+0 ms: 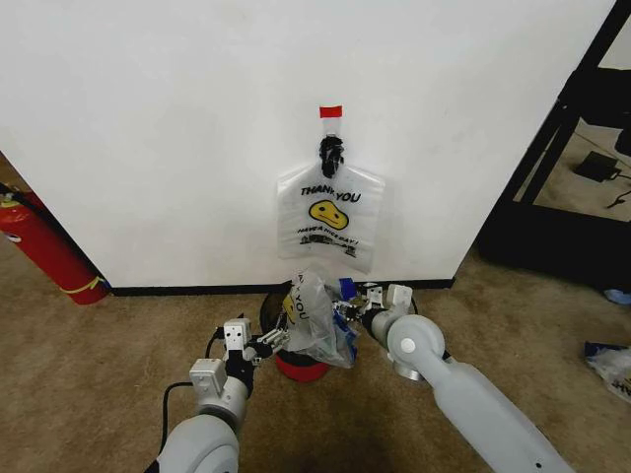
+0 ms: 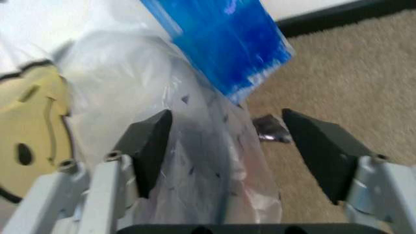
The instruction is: Pick up the garbage bag from the wall and place it over the trash bin.
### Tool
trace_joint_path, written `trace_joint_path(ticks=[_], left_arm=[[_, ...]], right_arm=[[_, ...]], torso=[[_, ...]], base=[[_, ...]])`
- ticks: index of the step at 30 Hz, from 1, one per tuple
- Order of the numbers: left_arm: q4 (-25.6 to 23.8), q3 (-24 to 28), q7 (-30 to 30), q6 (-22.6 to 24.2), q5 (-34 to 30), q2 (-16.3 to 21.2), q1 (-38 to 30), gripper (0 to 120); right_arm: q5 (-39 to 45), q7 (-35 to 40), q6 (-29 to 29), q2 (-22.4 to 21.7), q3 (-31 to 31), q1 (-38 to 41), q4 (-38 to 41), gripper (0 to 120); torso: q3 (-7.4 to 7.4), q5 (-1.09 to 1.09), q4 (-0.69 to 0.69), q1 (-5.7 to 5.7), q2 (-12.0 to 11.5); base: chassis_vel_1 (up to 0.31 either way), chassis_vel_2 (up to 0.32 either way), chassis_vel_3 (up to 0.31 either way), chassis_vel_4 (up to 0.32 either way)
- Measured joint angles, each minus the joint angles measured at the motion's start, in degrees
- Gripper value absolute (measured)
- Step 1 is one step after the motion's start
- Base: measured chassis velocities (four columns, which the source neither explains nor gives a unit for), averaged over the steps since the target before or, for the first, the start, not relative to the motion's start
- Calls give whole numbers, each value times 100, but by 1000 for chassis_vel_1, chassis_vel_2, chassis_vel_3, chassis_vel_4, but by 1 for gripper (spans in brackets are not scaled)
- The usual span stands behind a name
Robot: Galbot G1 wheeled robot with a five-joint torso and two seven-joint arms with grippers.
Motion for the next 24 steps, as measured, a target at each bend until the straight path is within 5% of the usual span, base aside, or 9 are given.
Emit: trace_joint_path(ticks=[8, 17, 24], left_arm=[[2, 21, -82, 41, -172, -16, -74, 100], [-51, -12, -192, 87, -315, -6, -70, 100], [-43, 3, -194, 83, -205, -19, -32, 100]], right_arm=[[356, 829, -374, 210, -137, 226, -267, 38], [356, 896, -363, 286, -230, 328, -349, 5], [242, 858, -209, 309, -253, 322, -343, 1]], torso=[[0, 0, 0, 0, 0], [0, 0, 0, 0, 0], [0, 0, 0, 0, 0]], base=[[0, 0, 0, 0], [0, 0, 0, 0], [0, 0, 0, 0]])
